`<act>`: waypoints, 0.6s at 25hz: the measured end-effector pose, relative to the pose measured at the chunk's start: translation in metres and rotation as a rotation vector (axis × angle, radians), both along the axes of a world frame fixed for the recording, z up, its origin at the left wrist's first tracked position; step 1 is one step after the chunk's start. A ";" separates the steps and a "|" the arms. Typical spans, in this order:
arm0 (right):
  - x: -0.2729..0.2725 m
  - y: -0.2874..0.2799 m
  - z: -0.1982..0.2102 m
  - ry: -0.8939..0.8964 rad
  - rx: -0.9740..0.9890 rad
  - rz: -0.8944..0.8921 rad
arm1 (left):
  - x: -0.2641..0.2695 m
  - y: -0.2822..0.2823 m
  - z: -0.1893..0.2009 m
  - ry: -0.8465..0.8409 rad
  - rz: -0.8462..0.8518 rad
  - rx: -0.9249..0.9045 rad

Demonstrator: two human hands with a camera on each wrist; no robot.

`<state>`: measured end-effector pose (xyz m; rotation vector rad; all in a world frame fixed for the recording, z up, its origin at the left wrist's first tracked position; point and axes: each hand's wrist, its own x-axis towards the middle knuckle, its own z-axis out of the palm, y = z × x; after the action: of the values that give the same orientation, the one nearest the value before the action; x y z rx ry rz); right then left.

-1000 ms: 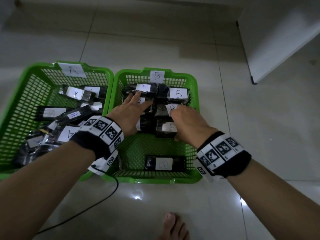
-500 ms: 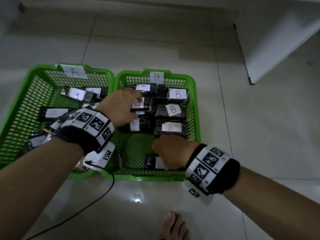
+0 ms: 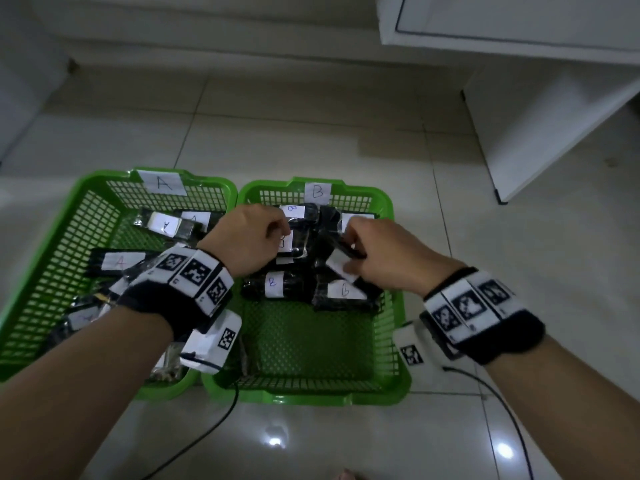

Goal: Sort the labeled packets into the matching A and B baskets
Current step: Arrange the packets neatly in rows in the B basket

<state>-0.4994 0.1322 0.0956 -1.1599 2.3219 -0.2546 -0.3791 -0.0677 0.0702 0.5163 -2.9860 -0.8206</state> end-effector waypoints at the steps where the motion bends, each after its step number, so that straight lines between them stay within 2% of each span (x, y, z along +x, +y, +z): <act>1: -0.011 -0.005 -0.003 0.050 -0.034 -0.034 | -0.003 0.001 -0.002 -0.055 -0.041 -0.066; 4: -0.028 -0.022 -0.018 0.068 0.002 0.000 | -0.006 0.003 -0.013 -0.405 -0.163 -0.249; 5: -0.029 -0.026 -0.024 0.091 0.019 0.025 | -0.004 0.006 -0.016 -0.465 -0.182 -0.277; 6: -0.029 -0.028 -0.029 0.135 0.028 0.044 | -0.003 0.007 -0.019 -0.461 -0.186 -0.278; 10: -0.025 -0.027 -0.041 0.270 -0.001 0.066 | 0.006 0.004 -0.008 -0.208 -0.115 -0.164; 12: -0.021 -0.027 -0.040 0.272 0.013 0.056 | 0.016 0.003 0.006 -0.314 -0.245 -0.250; 15: -0.012 -0.028 -0.037 0.305 -0.021 0.046 | 0.032 0.007 0.014 -0.643 -0.510 -0.297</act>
<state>-0.5111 0.1038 0.0587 -1.3404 2.5537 -0.0903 -0.3475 -0.0603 0.0838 -0.0195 -3.8218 -0.1989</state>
